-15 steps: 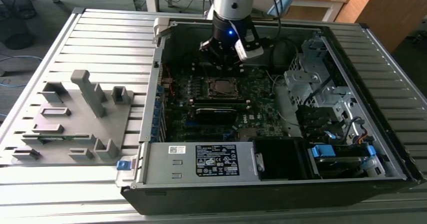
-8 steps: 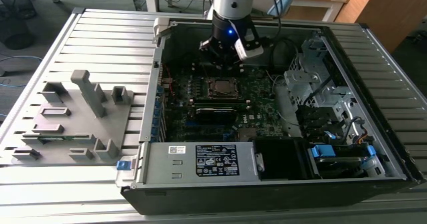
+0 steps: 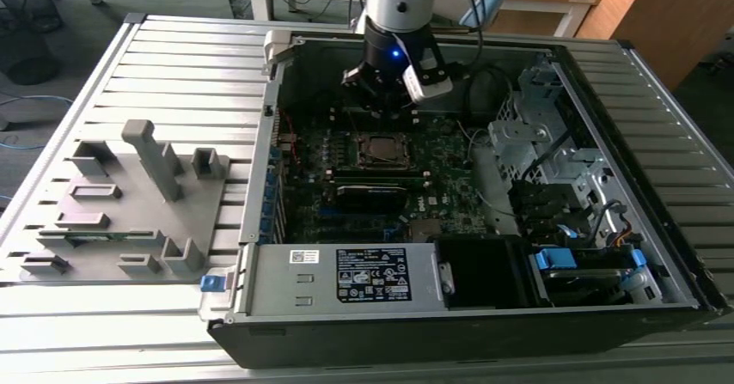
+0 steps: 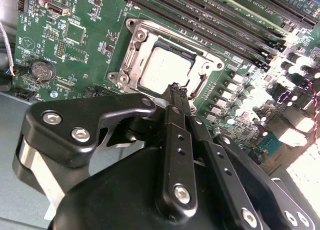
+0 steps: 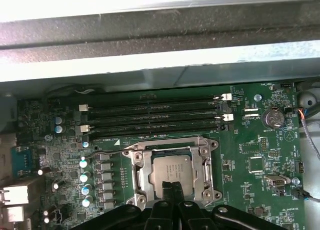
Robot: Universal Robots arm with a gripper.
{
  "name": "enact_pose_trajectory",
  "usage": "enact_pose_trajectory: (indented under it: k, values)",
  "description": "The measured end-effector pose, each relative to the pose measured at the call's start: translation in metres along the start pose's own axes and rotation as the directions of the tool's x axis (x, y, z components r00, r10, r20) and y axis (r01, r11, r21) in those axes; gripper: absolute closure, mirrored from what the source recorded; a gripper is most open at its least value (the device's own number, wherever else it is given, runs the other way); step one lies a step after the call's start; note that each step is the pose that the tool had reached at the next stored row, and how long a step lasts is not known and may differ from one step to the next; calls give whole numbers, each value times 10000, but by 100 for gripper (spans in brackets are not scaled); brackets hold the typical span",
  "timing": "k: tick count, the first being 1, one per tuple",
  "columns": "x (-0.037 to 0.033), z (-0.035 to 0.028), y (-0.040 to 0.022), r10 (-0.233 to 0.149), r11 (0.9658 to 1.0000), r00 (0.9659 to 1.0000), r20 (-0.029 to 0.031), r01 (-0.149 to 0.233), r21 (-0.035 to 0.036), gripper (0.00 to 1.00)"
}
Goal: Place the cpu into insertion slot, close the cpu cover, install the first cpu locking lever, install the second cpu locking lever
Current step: 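Install the first cpu locking lever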
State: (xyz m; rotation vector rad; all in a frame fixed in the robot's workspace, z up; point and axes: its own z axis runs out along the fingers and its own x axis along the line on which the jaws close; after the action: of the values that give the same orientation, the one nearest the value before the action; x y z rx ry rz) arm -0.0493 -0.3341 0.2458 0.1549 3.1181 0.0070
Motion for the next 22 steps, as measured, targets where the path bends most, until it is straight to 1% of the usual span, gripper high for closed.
enact_pose_trajectory:
  k: [4,17,19,22]
  values:
    - [20,2,-2,-1,10000,10000,1,1,-2,90]
    - [25,2,-3,0,10000,10000,1,0,-2,90]
    - [37,2,-4,-1,10000,10000,1,1,-3,90]
    - [73,2,-8,-1,10000,10000,1,1,-2,90]
